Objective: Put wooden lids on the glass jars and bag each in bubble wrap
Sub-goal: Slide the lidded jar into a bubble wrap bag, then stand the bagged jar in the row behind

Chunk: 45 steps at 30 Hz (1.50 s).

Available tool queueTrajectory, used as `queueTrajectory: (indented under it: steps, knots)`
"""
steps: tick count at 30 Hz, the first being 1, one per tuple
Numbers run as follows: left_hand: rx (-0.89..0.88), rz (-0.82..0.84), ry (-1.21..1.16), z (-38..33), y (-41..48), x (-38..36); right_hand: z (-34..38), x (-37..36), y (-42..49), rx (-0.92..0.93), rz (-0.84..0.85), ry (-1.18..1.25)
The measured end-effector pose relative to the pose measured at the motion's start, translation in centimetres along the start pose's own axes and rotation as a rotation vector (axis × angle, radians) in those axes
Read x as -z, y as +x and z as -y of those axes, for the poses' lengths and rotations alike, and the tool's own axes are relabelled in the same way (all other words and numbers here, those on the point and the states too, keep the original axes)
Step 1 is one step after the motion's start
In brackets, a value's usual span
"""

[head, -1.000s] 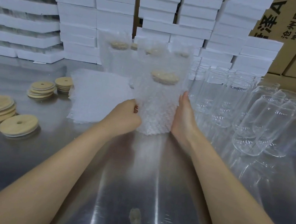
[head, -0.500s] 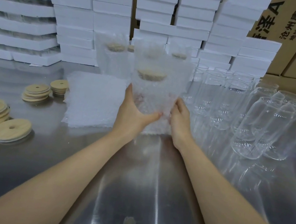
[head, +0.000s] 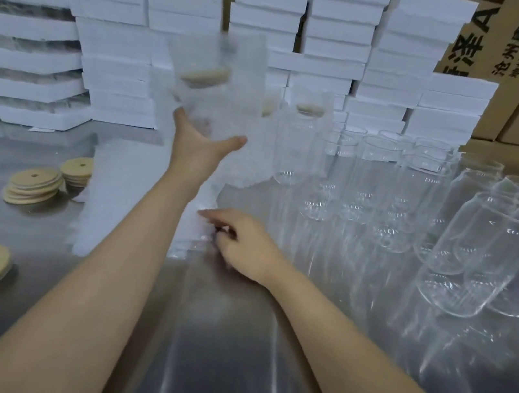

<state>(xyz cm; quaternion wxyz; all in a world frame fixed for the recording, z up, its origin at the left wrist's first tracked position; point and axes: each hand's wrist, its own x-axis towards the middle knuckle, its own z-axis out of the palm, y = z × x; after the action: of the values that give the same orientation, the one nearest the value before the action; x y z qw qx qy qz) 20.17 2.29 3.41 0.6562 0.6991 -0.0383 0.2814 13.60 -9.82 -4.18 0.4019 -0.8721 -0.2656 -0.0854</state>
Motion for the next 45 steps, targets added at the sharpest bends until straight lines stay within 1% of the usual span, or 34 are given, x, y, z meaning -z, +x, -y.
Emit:
queueTrajectory:
  steps: [2,4,5,6,7,10,12,14,18,22,25,27,29,30,31,32,33,36,39,42,45]
  knots:
    - [0.017,0.060,0.041,1.0,-0.4,-1.5,-0.4,0.6,0.4,-0.157,-0.218,0.211]
    - [0.042,0.079,0.072,1.8,-0.5,-2.6,-1.1,1.1,0.7,-0.291,-0.435,0.359]
    - [0.054,0.077,0.088,2.2,-0.5,-2.9,-1.3,1.3,0.7,-0.340,-0.499,0.403]
    - [0.067,0.067,0.103,2.6,-0.4,-3.2,-1.5,1.4,0.7,-0.370,-0.527,0.424]
    - [0.080,0.050,0.117,3.0,-0.3,-3.3,-1.5,1.5,0.7,-0.379,-0.523,0.420]
    - [0.128,-0.005,0.121,4.1,0.1,-3.3,-1.5,1.2,1.0,-0.362,-0.445,0.344]
    - [0.164,-0.006,0.090,4.9,0.5,-3.3,-1.5,1.1,1.3,-0.379,-0.432,0.332]
    - [0.159,0.006,0.078,5.4,0.7,-3.3,-1.7,1.1,1.4,-0.380,-0.433,0.320]
    - [0.114,0.026,0.105,6.0,1.3,-3.8,-2.0,1.1,1.9,-0.362,-0.375,0.269]
    - [0.112,0.049,0.140,6.3,1.6,-3.9,-2.3,1.0,2.1,-0.361,-0.384,0.274]
    - [0.101,0.041,0.243,5.3,0.8,-3.9,-2.3,1.0,2.2,-0.374,-0.423,0.306]
    - [0.021,-0.026,0.323,4.2,-0.7,-3.8,-2.1,1.0,2.1,-0.375,-0.466,0.326]
    - [-0.130,-0.128,0.396,3.2,-3.0,-3.5,-1.8,1.3,1.8,-0.365,-0.516,0.330]
    - [-0.211,-0.151,0.427,2.9,-4.5,-3.3,-1.6,1.5,1.6,-0.360,-0.550,0.338]
    - [-0.281,-0.139,0.454,2.8,-6.0,-3.1,-1.3,1.6,1.4,-0.357,-0.587,0.351]
    - [-0.325,-0.089,0.478,2.8,-7.5,-3.0,-1.1,1.7,1.2,-0.355,-0.620,0.366]
    - [-0.329,-0.014,0.494,2.8,-8.8,-2.7,-0.9,1.8,0.8,-0.358,-0.646,0.381]
    - [-0.171,0.198,0.507,2.5,-11.2,-1.7,-0.2,1.7,-0.2,-0.382,-0.644,0.415]
    - [-0.143,0.331,0.596,2.0,-12.3,-0.8,0.2,1.6,-1.4,-0.393,-0.604,0.420]
    - [-0.123,0.393,0.628,1.9,-13.0,-0.4,0.4,1.5,-2.4,-0.393,-0.562,0.408]
    - [-0.119,0.409,0.652,2.0,-13.5,-0.2,0.1,1.8,-2.7,-0.374,-0.643,0.302]
